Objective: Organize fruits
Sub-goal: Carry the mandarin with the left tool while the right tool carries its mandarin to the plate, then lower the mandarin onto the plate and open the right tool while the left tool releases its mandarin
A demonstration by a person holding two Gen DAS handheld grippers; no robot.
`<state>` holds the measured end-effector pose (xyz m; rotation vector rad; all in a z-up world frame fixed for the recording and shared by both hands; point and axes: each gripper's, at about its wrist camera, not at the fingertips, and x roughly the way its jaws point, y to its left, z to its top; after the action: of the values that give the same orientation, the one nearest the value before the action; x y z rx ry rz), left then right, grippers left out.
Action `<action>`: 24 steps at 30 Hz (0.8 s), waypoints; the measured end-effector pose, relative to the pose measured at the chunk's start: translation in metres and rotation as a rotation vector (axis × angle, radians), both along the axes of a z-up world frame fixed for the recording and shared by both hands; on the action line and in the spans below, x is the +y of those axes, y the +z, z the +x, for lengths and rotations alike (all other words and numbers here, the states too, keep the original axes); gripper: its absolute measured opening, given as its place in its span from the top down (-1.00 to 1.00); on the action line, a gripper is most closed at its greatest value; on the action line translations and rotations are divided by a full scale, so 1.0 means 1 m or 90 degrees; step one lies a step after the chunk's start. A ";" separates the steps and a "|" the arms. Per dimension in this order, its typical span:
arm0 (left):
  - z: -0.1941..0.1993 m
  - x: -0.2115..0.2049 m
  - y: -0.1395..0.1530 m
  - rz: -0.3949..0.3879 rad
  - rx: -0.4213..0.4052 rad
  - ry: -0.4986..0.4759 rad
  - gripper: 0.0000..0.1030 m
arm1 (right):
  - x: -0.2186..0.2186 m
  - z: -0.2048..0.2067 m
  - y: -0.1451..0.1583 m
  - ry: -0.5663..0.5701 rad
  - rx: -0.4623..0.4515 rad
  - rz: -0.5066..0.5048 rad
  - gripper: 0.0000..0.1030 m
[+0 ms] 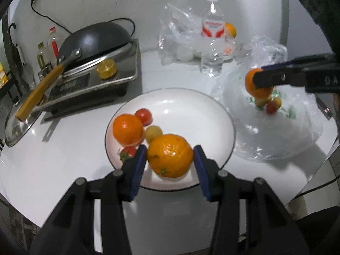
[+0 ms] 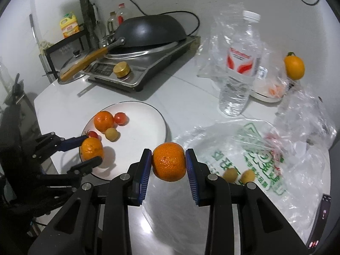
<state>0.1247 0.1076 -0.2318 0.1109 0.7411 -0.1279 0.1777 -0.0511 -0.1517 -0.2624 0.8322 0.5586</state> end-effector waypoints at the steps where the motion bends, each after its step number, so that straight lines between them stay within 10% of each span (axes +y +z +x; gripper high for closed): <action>1: 0.000 0.002 -0.002 0.002 0.003 0.001 0.10 | 0.004 0.002 -0.001 0.004 0.001 0.000 0.33; 24: 0.003 0.017 -0.007 -0.012 0.026 -0.032 0.09 | 0.089 0.057 -0.041 0.060 0.022 -0.013 0.32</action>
<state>0.1280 0.1245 -0.2392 0.1096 0.7777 -0.1860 0.2352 0.0378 -0.1927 -0.3119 0.8630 0.6447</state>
